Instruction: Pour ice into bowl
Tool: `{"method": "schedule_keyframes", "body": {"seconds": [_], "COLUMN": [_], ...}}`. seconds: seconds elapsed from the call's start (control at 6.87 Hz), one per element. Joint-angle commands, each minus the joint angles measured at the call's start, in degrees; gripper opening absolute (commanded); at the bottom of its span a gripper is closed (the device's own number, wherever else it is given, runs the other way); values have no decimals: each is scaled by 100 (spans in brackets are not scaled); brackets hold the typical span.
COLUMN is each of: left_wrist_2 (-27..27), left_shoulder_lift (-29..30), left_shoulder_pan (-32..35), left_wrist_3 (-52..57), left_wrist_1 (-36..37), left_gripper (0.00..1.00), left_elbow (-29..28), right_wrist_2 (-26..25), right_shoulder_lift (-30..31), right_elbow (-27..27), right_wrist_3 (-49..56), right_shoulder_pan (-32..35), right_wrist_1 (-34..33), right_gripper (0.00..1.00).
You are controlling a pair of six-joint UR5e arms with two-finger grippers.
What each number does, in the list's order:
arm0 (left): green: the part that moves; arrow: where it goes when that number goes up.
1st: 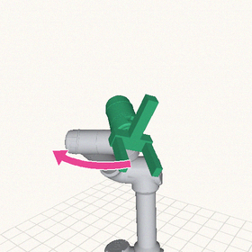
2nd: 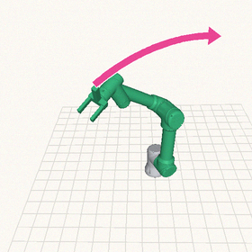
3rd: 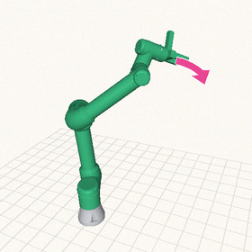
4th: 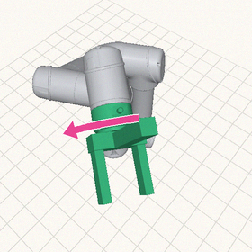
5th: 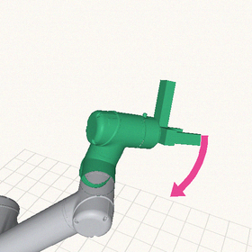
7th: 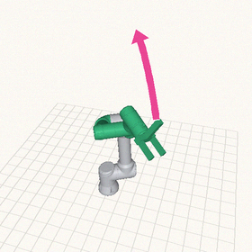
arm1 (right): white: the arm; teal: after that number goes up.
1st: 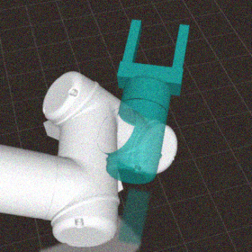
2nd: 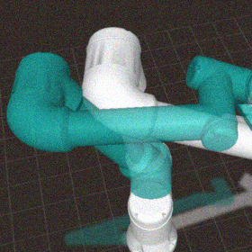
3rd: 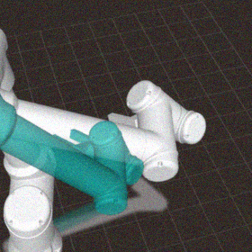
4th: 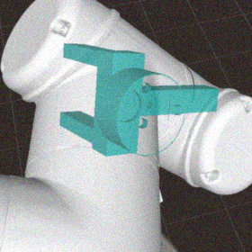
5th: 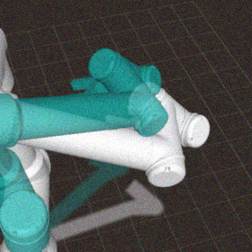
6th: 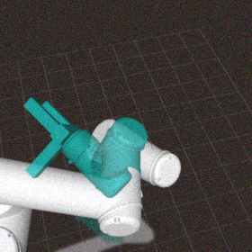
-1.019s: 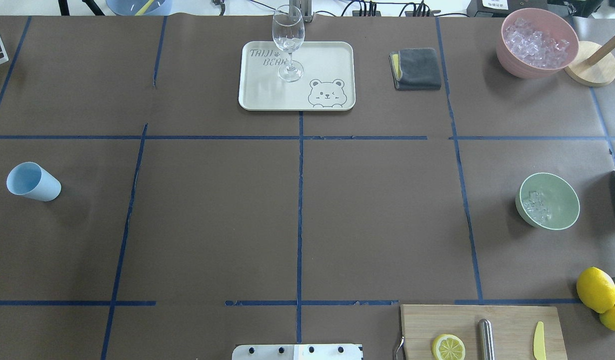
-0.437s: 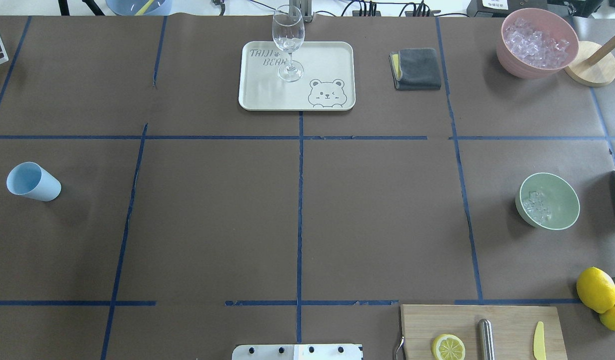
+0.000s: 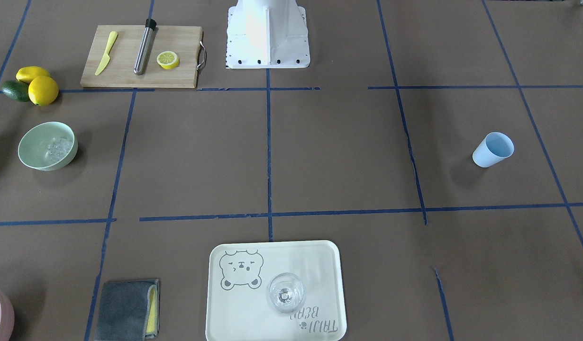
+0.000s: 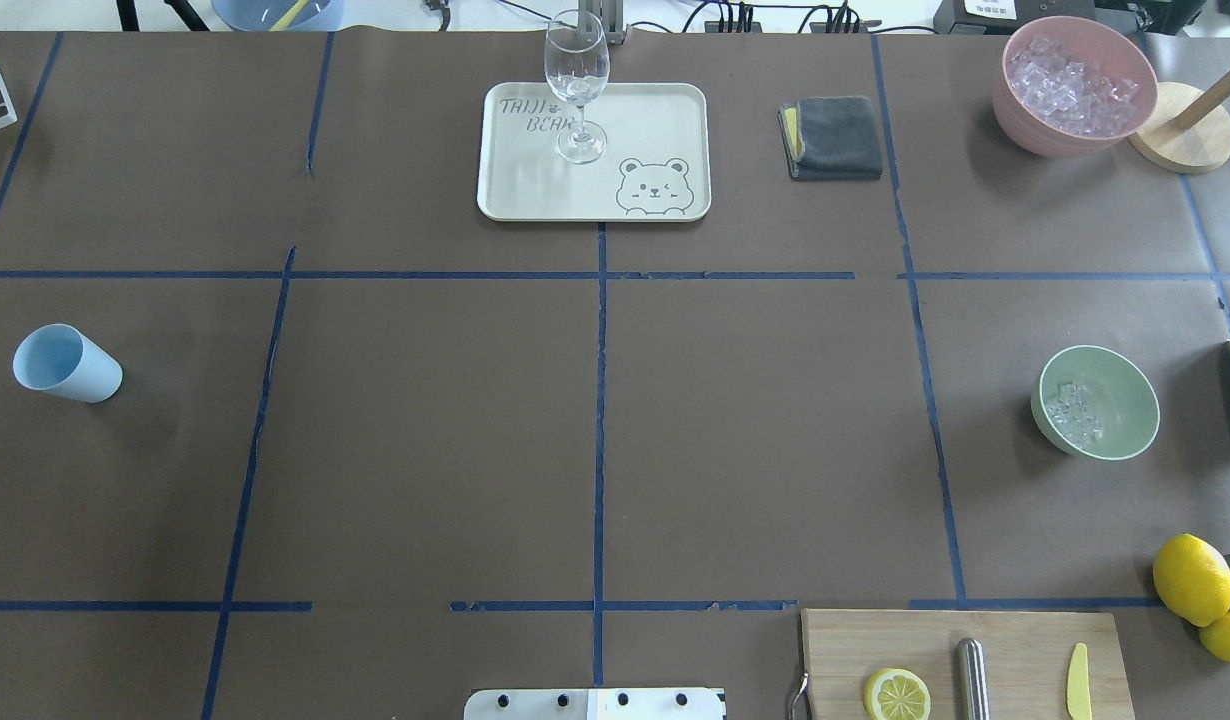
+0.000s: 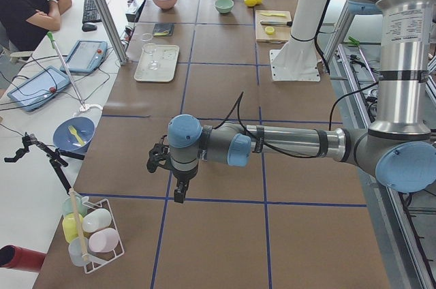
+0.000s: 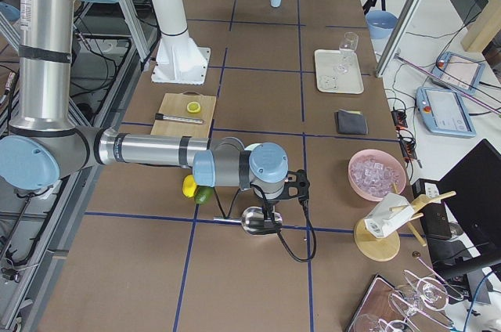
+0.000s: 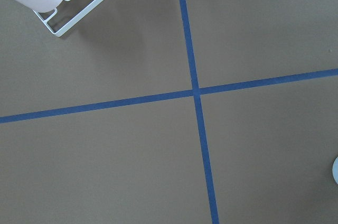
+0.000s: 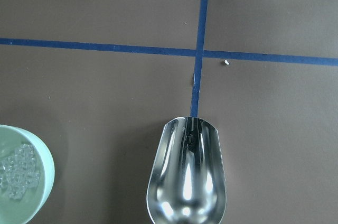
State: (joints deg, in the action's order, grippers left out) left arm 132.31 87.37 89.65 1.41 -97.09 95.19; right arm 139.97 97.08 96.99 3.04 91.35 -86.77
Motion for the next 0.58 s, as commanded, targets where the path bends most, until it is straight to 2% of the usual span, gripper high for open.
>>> {"method": "schedule_keyframes", "body": {"seconds": [0.0, 0.44], "left_wrist_2": [-3, -3], "left_shoulder_lift": [17, 35], "left_shoulder_pan": [0, 0], "left_wrist_3": [0, 0], "left_wrist_1": [-3, -3], "left_gripper": [100, 100], "left_elbow": [-1, 25], "right_wrist_2": [-48, -75], "right_shoulder_lift": [-181, -181], "right_elbow": [-40, -40], "right_wrist_3": [-5, -5], "right_shoulder_pan": [-3, -3], "right_wrist_1": [72, 99], "right_gripper": [100, 100]}}
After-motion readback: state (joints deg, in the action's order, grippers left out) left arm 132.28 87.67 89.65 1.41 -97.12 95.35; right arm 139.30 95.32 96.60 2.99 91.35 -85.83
